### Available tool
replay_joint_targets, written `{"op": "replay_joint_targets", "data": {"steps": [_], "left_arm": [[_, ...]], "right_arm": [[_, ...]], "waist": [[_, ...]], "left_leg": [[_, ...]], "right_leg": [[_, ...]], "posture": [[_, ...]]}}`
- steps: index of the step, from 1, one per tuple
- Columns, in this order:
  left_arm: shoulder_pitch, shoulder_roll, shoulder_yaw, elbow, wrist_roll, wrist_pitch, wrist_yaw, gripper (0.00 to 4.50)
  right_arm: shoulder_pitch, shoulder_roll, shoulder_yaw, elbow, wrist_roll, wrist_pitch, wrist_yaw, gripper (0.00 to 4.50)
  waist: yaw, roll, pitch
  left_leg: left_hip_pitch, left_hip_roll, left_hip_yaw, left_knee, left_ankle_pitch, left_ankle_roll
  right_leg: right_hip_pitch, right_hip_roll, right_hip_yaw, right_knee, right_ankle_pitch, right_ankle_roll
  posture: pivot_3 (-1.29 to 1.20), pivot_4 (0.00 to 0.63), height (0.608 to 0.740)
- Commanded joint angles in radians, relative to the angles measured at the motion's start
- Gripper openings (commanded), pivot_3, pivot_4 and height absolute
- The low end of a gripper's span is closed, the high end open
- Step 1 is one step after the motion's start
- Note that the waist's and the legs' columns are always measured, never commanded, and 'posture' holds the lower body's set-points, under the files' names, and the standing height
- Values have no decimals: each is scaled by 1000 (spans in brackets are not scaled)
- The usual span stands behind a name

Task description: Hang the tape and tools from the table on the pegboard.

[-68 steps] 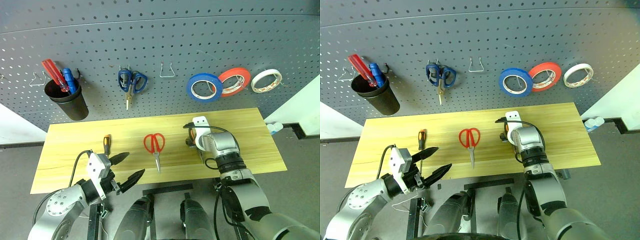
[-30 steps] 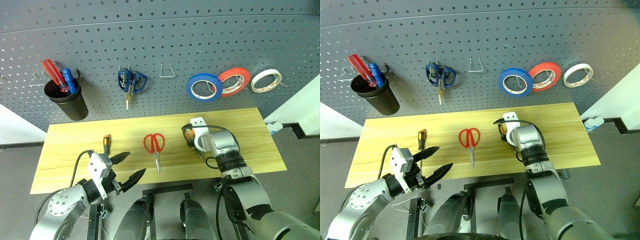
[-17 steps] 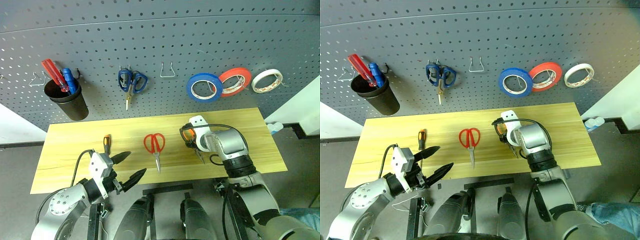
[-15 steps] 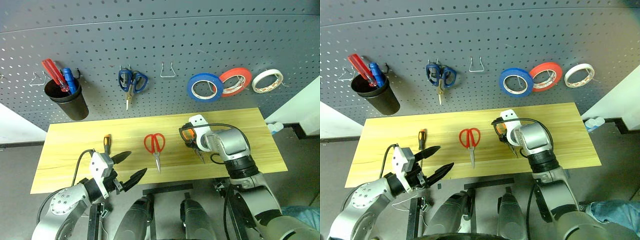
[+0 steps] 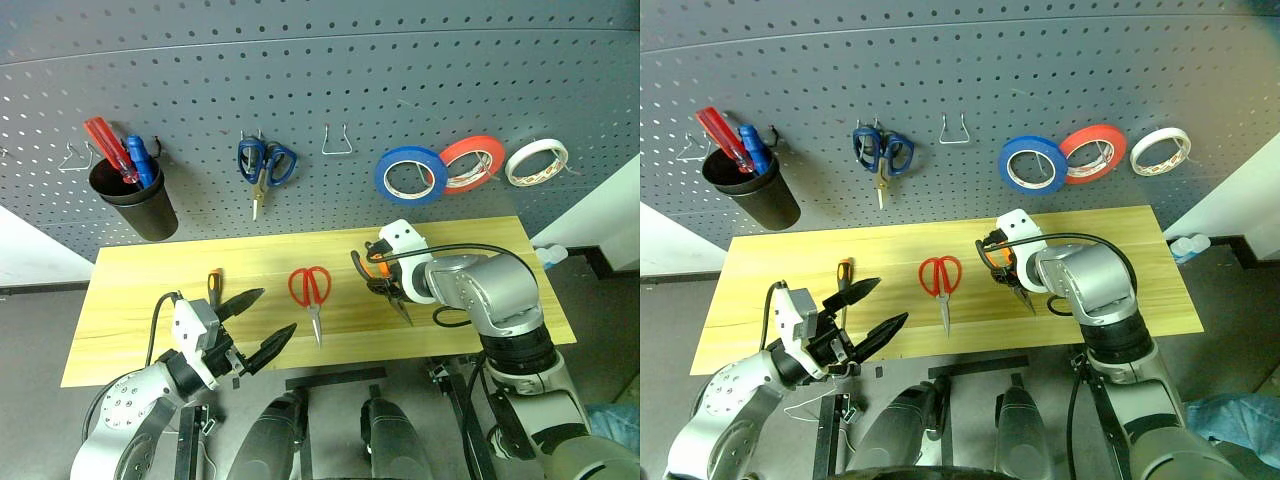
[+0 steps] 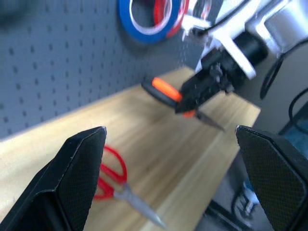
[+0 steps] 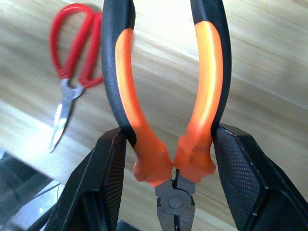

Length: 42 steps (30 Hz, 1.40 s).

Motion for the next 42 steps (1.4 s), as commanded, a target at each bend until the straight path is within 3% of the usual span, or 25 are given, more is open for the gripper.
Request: {"op": "replay_joint_targets", "data": {"steps": [1, 26, 42], "left_arm": [[6, -12, 20, -17, -10, -54, -7, 4500], [-92, -40, -22, 113, 33, -156, -35, 4500], [-157, -74, -44, 194, 63, -208, -42, 4500]], "right_arm": [[-13, -27, -18, -63, 32, 0, 13, 2413], [-164, -41, -97, -209, 208, -61, 84, 2412], [-211, -23, -101, -225, 196, -327, 37, 2403]], "waist": [[-1, 0, 0], [0, -3, -10], [0, -5, -49]], "left_leg": [[0, 0, 0, 0, 0, 0], [0, 0, 0, 2, 3, -5], [1, 0, 3, 8, 5, -8]], "right_leg": [[0, 0, 0, 0, 0, 0], [1, 1, -2, 2, 0, 0], [0, 1, -2, 14, 1, 0]], "posture": [[35, 243, 740], [33, 153, 740], [34, 111, 740]]}}
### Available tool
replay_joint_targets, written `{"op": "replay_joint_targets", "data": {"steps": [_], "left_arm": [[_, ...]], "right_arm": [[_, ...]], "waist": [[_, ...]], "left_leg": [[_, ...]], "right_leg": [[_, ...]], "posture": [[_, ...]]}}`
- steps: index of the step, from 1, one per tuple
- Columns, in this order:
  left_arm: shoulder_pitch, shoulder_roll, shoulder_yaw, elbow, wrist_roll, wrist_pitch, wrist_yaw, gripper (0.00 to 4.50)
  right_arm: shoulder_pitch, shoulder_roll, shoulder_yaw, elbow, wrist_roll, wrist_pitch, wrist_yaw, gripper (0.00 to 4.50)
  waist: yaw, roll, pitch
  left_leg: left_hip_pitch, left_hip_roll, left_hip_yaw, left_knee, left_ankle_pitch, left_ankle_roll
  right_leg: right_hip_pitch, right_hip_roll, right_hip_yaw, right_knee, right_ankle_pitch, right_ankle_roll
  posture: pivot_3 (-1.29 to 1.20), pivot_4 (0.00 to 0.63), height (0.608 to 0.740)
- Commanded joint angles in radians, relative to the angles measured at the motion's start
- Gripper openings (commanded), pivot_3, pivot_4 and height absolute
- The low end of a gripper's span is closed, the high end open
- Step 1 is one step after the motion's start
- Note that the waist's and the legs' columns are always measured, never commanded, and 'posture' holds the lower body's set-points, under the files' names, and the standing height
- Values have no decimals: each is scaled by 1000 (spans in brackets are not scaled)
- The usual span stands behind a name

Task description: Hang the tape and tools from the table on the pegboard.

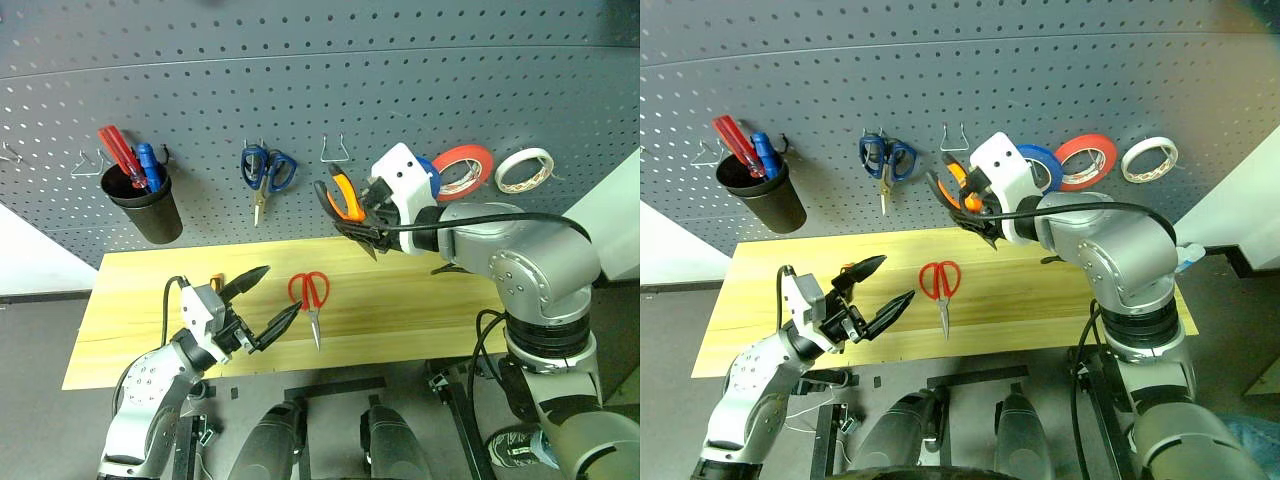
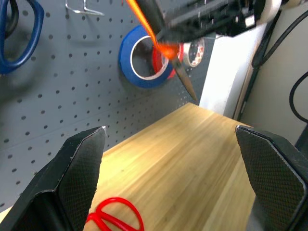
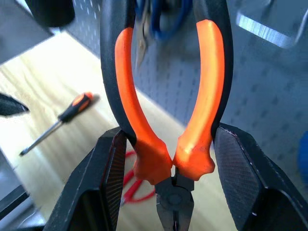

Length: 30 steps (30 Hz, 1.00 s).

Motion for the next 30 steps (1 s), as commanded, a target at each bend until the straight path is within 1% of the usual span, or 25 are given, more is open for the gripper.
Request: {"op": "replay_joint_targets", "data": {"steps": [1, 7, 17, 21, 30], "left_arm": [[-5, -4, 2, -4, 3, -27, -2, 4500], [-7, -6, 1, 5, 8, -38, -2, 4500], [-17, -15, 8, -10, 3, -42, 15, 4500], [-14, -21, 23, -26, -9, -43, 35, 4500], [-19, -30, 18, -22, -1, -56, 52, 4500]], "right_arm": [[-43, 18, -24, -38, -7, -74, -20, 2403], [-49, 47, -13, 5, -28, -167, -42, 2403], [-87, 129, 17, 184, -188, -520, -119, 2402], [-102, 149, 25, 269, -245, -584, -149, 2402], [-129, 188, 43, 384, -327, -642, -179, 2402]], "waist": [[0, 0, -7], [1, 0, -13], [-1, 0, -16], [0, 0, -16], [-2, 0, -16]], "left_leg": [[0, 0, 0, 0, 0, 0], [1, 0, 0, 3, 0, 0], [1, 0, 0, 9, 0, 0], [2, 0, 0, 11, 0, -1], [2, 0, 0, 11, 2, -2]], "right_leg": [[0, 0, 0, 0, 0, 0], [-1, 0, 0, 1, 0, 0], [-1, 1, 0, 8, 0, 0], [-2, 2, 1, 12, 0, 0], [-4, 3, 2, 16, 0, -1]], "posture": [[34, 112, 740], [40, 109, 740], [51, 113, 740], [56, 119, 740], [60, 114, 740]]}}
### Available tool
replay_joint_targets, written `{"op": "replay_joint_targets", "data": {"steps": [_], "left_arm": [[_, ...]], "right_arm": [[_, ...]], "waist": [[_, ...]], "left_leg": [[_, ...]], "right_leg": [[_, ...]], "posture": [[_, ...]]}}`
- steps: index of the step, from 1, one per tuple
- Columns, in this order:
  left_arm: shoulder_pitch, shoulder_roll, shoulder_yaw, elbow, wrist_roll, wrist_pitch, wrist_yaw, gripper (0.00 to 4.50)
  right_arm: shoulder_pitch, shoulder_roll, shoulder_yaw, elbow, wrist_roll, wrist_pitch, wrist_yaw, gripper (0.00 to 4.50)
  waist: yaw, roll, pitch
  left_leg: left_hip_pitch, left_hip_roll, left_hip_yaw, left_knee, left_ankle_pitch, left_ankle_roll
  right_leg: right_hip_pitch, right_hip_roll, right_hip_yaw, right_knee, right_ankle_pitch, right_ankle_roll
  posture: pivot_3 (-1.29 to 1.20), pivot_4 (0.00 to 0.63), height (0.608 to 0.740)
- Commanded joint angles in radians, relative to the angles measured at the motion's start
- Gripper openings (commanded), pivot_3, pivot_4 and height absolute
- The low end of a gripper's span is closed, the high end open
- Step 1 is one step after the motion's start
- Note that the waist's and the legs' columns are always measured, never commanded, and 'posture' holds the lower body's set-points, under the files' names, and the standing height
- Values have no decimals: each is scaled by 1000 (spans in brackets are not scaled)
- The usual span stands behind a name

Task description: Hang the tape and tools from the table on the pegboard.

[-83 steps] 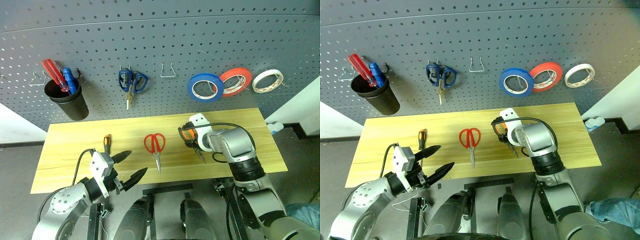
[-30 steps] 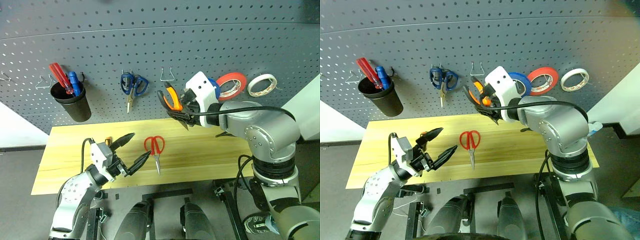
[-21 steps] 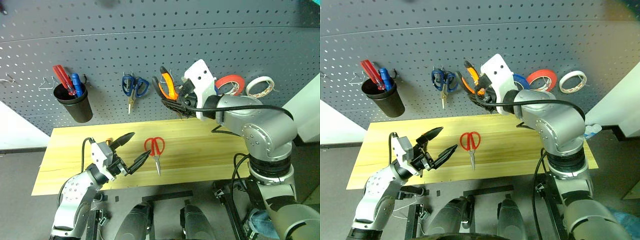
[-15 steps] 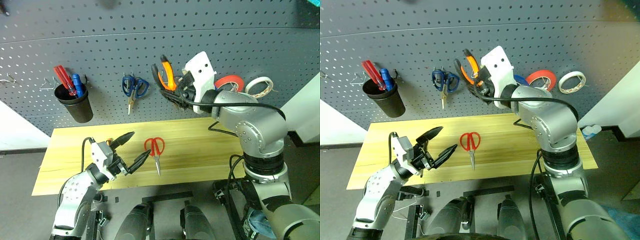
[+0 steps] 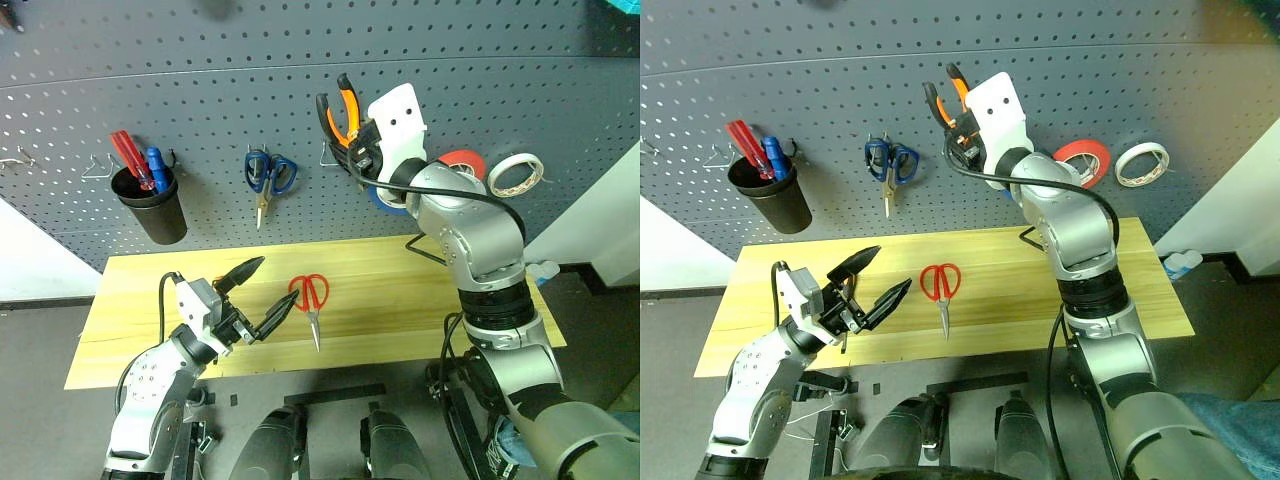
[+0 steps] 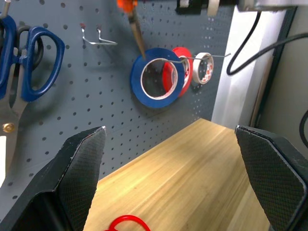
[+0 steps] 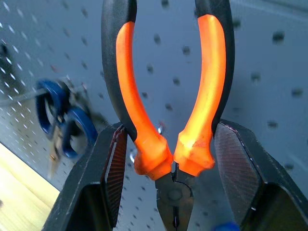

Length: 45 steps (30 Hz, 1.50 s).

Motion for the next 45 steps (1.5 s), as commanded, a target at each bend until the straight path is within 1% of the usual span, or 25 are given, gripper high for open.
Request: {"op": "replay_joint_targets", "data": {"steps": [1, 5, 10, 16, 25, 33, 45], "left_arm": [[0, -5, 8, -30, -2, -29, 6, 4500], [3, -9, 4, -20, 6, -36, 5, 4500], [7, -7, 0, -17, 7, -39, 6, 4500], [7, -7, -2, -20, 6, -35, 6, 4500], [20, -6, -1, -68, -9, -18, 22, 4500], [17, -6, 29, -117, -12, -30, 70, 4500], [36, 17, 42, -165, -16, -2, 98, 4500]], "right_arm": [[-59, 22, -7, -4, -27, -51, -16, 2402], [-87, 34, -22, 8, -38, -55, -25, 2401], [-125, 56, -54, -30, -27, -51, -47, 2401], [-122, 123, -85, -46, -27, -111, -106, 2401], [-123, 199, -77, 30, -64, -226, -181, 2401], [-112, 225, -74, 112, -87, -312, -202, 2401], [-112, 264, -74, 197, -106, -364, -234, 2401]], "waist": [[0, 0, 0], [2, 0, 0], [2, 0, 0], [1, 0, 0], [1, 0, 0], [2, 0, 0], [3, 1, 0]], "left_leg": [[0, 0, 0, 0, 0, 0], [0, 1, 0, 0, 0, -1], [0, 1, 0, 0, 1, -1], [0, 1, 0, 0, 1, -1], [0, 1, 0, 0, 2, -2], [0, 2, 0, 0, 2, -3], [1, 3, 0, -1, 2, -2]], "right_leg": [[0, 1, 0, 0, 0, 0], [-1, 1, 0, 0, 0, 0], [-1, 1, 0, 1, 0, -1], [-1, 2, 0, 1, 0, -1], [-2, 2, 0, 2, 1, -2], [-2, 2, 0, 3, 1, -2], [-2, 3, 0, 3, 2, -3]], "posture": [[60, 114, 740], [58, 111, 740], [57, 111, 740], [59, 115, 740], [76, 133, 740], [103, 150, 740], [131, 177, 740]]}}
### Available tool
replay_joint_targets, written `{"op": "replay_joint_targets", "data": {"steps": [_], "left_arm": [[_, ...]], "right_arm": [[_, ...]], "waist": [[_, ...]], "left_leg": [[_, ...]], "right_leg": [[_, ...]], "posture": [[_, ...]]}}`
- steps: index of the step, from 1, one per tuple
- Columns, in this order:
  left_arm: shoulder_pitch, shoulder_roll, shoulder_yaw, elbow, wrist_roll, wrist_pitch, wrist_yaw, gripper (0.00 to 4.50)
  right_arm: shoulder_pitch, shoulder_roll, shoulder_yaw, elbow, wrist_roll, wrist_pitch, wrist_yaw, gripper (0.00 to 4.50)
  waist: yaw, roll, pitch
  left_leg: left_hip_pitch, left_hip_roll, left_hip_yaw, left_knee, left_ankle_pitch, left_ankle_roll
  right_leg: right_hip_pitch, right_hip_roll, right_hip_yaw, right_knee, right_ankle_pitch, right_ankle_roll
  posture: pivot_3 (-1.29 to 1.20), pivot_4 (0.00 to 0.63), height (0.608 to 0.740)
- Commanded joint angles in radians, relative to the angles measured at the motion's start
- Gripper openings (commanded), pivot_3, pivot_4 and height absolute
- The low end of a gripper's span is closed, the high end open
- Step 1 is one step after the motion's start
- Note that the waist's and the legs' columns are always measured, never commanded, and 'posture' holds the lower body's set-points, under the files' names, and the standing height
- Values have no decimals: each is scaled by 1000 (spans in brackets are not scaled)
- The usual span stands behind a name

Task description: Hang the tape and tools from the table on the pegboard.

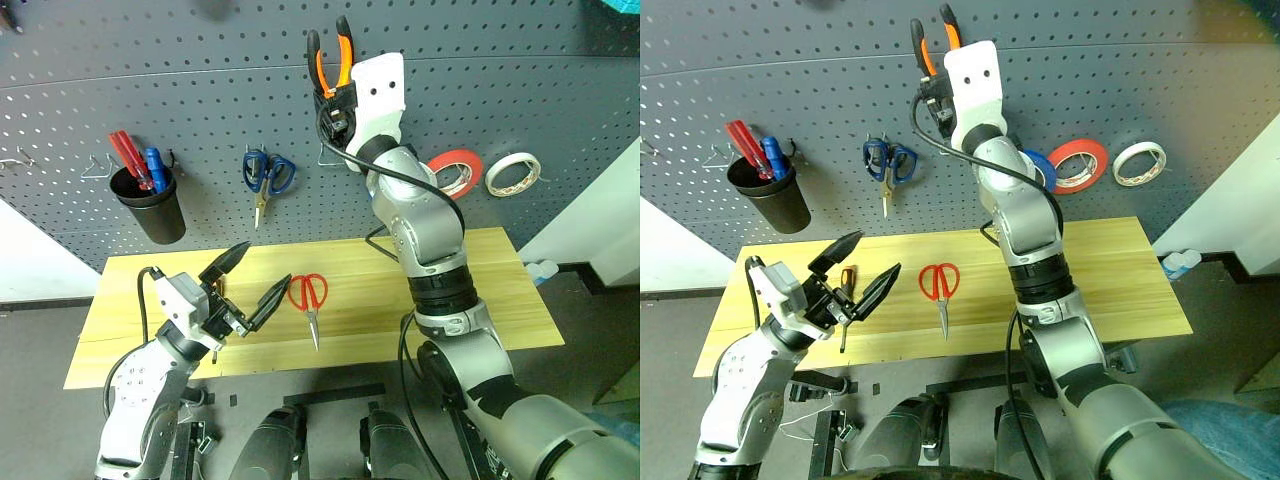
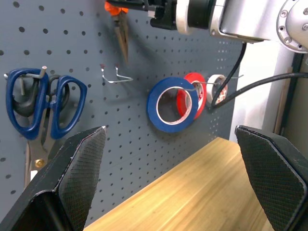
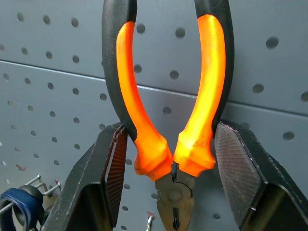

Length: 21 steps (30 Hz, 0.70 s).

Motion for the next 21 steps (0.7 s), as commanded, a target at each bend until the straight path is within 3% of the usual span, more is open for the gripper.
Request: {"op": "replay_joint_targets", "data": {"steps": [1, 21], "left_arm": [[12, 10, 14, -49, -11, 1, 6, 4500], [45, 32, 23, -87, -18, 26, 18, 4500]], "right_arm": [[-21, 20, -6, -18, -9, -49, -16, 2401], [-2, 82, 2, 14, -20, -64, -26, 2401]], "waist": [[0, 0, 0], [3, 3, 3]], "left_leg": [[0, 0, 0, 0, 0, 0], [0, 0, -1, -2, -3, 5]], "right_leg": [[0, 0, 0, 0, 0, 0], [-1, 0, 0, -1, 0, -1]], "posture": [[131, 177, 740], [151, 207, 740]]}}
